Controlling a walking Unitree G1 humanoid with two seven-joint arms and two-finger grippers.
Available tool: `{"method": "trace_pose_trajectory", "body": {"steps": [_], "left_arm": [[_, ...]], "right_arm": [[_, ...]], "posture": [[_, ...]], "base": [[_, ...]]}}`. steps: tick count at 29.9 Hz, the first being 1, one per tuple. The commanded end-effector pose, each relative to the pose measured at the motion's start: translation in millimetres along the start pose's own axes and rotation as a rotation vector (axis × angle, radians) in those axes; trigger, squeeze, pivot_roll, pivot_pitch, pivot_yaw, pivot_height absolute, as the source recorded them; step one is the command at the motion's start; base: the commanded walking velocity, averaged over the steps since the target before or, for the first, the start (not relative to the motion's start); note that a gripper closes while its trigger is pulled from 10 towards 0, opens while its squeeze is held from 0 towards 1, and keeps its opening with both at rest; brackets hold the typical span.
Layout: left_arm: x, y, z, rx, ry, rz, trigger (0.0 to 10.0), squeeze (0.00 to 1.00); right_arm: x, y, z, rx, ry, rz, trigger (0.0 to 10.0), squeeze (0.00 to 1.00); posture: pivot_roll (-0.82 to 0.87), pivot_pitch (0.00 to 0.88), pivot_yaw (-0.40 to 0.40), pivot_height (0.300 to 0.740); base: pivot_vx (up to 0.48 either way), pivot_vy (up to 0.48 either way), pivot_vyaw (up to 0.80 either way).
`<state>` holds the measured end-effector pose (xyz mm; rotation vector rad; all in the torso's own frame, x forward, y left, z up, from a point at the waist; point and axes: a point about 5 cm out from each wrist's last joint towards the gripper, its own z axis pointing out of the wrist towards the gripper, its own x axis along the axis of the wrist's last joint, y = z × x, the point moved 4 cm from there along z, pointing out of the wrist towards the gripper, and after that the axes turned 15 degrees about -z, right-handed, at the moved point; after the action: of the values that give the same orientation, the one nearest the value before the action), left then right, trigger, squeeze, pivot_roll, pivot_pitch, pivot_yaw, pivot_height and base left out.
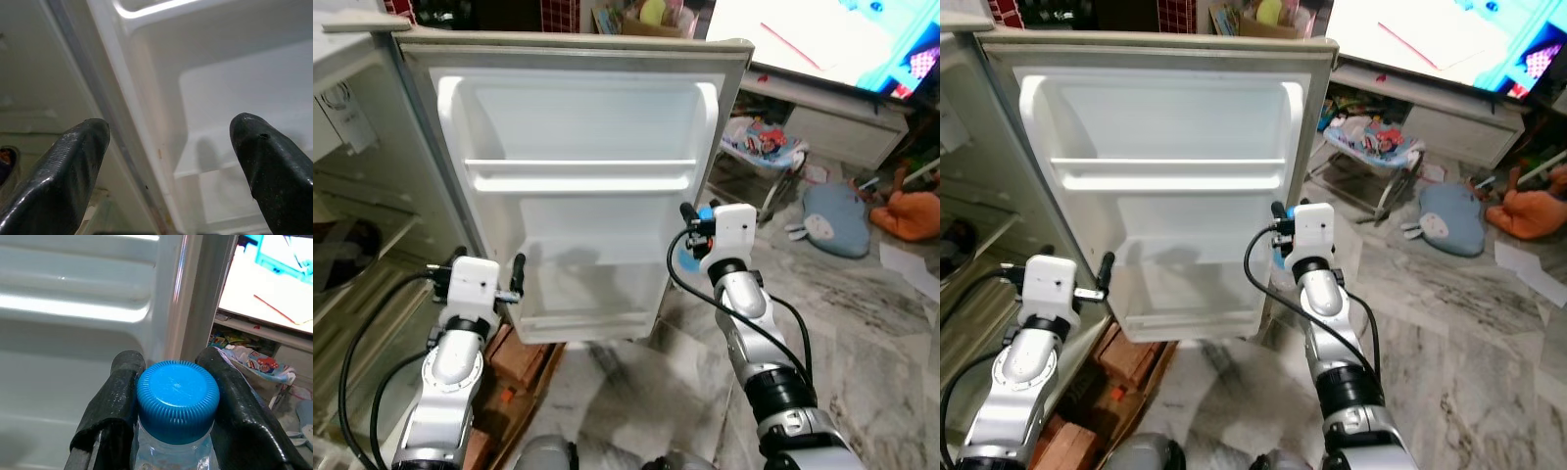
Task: Restocking fridge
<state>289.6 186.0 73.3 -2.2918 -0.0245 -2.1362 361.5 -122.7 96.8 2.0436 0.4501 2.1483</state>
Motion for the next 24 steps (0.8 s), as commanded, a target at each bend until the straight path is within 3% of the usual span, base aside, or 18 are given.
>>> {"method": "trace_pose_trajectory", "body": {"steps": [1, 11, 16, 19, 24], "left_arm": [[5.5, 7.6, 1.8, -0.019, 0.020, -0.003, 10.0, 0.00], [6.6, 10.1, 1.3, -0.027, 0.020, -0.006, 10.0, 0.00], [3.1, 10.9, 0.6, -0.019, -0.002, -0.012, 10.0, 0.00], [3.0, 12.1, -3.3, -0.028, -0.002, -0.005, 10.0, 0.00], [-2.2, 4.5, -25.8, -0.005, -0.012, 0.008, 10.0, 0.00]], "right_arm": [[9.0, 3.7, 1.1, -0.004, 0.039, -0.003, 10.0, 0.00], [13.1, -8.9, -0.5, 0.071, 0.054, 0.055, 10.0, 0.00], [3.4, -16.4, -6.3, 0.112, -0.001, 0.106, 10.0, 0.00], [0.7, -12.4, -14.8, 0.100, -0.006, 0.103, 10.0, 0.00], [-7.0, 5.7, -45.0, 0.064, -0.008, 0.055, 10.0, 0.00]], "posture": [[0.16, 0.000, -0.073, 0.740], [0.16, 0.000, -0.075, 0.740], [0.16, 0.000, -0.078, 0.740], [0.16, 0.000, -0.078, 0.740], [0.15, 0.000, -0.069, 0.740]], "base": [[0.000, 0.000, 0.00], [0.000, 0.000, 0.00], [0.000, 0.000, 0.00], [0.000, 0.000, 0.00], [0.000, 0.000, 0.00]]}}
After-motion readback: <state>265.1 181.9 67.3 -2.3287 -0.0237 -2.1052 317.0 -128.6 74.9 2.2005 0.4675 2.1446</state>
